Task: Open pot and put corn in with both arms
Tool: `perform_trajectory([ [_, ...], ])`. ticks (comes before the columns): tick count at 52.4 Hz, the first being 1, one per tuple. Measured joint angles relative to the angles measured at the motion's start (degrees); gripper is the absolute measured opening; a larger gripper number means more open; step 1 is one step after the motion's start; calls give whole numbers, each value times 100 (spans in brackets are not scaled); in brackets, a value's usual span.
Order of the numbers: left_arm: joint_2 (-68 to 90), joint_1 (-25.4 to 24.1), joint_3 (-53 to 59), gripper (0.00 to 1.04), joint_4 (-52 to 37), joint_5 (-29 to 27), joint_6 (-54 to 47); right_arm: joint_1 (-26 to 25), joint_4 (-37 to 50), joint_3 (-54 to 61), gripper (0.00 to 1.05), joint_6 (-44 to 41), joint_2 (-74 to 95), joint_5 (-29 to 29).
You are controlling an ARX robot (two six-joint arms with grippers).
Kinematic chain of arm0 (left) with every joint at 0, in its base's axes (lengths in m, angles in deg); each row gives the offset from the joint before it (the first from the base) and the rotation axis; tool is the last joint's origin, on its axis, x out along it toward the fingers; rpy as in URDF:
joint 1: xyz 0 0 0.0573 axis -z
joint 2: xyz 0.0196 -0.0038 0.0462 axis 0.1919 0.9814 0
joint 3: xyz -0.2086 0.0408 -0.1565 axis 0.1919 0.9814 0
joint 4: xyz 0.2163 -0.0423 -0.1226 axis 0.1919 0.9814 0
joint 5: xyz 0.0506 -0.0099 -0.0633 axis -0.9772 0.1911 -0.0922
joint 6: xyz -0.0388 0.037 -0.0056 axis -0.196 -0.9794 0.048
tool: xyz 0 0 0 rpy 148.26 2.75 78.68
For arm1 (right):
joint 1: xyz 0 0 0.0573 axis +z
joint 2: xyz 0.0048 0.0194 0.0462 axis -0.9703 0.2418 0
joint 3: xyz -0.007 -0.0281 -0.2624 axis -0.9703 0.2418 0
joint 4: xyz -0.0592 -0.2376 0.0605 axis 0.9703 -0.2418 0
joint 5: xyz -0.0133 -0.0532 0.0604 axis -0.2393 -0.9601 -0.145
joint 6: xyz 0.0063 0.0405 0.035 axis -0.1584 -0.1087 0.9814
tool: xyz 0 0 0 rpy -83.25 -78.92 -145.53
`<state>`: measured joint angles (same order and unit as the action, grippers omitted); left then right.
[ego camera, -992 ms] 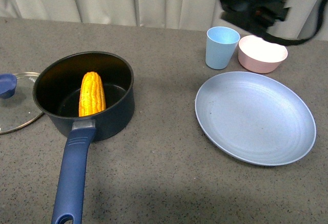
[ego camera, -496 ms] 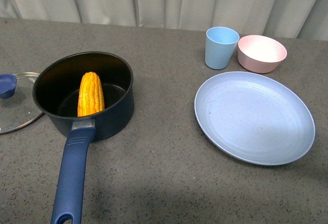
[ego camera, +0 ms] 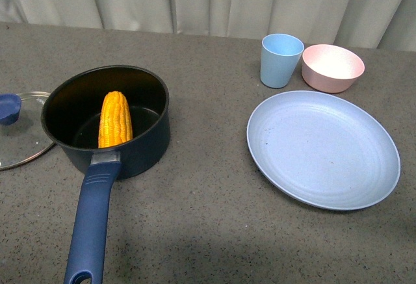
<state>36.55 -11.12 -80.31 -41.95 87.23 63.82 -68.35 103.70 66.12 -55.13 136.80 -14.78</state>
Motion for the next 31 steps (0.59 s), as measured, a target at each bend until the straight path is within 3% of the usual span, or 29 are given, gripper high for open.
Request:
perform_trajectory([
  [8,0,2,0,98,4,-2,0,-170,-553,131,0,-46,-673,170],
  [16,0,2,0,98,4,0,0,-719,-1268,208,1,-44,-1488,699],
  [31,0,2,0,98,4,-2,0,-752,-2109,225,1,-44,-2417,737],
])
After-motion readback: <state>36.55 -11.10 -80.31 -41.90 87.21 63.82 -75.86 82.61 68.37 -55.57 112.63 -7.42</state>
